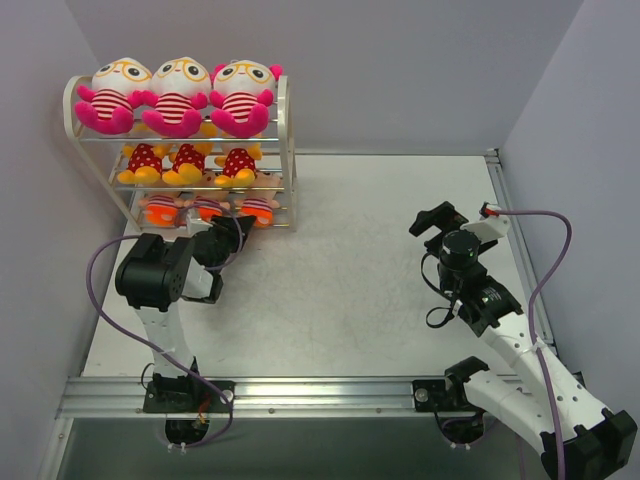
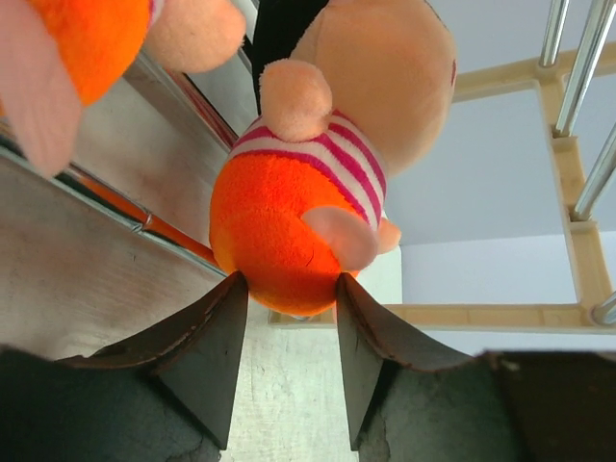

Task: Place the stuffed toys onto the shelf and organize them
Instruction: Place the stuffed toy onto shelf

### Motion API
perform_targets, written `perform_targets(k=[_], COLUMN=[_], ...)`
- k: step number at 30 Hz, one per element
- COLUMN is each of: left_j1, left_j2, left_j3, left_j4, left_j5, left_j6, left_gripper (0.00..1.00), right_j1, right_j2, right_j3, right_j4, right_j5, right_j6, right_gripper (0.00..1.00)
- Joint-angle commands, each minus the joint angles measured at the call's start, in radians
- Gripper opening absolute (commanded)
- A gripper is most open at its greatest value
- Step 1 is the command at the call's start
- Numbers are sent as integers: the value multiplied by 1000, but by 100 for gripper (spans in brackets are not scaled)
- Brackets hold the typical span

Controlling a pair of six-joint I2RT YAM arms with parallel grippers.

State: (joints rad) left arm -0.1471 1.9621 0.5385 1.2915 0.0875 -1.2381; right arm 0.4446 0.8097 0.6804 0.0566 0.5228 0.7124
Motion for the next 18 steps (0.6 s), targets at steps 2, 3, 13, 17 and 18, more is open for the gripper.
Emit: perform_targets(k=[2,3,13,17,18], left_j1=[-8,-9,-20,-20,-22], left_j2=[-32,-37,-127,-193,-224], left_j3=[-26,-29,-107,-167,-182], left_j4=[290,290,290,284,276], left_j5=[-23,-25,-42,-58,-64], left_j6=[-1,0,3,5,5], left_gripper=[52,53,64,72,73], right_j1=[-7,-6,-7,-7,-9], right_j2=[-6,-7,-14,-30,-32], right_j3=[-1,-2,7,10,11], right_j4=[29,28,17,9,3], right_j5=[2,2,-7,-4,-4], right_j6=[-5,-2,-2,-10,-11], right_gripper=[96,96,96,96,96])
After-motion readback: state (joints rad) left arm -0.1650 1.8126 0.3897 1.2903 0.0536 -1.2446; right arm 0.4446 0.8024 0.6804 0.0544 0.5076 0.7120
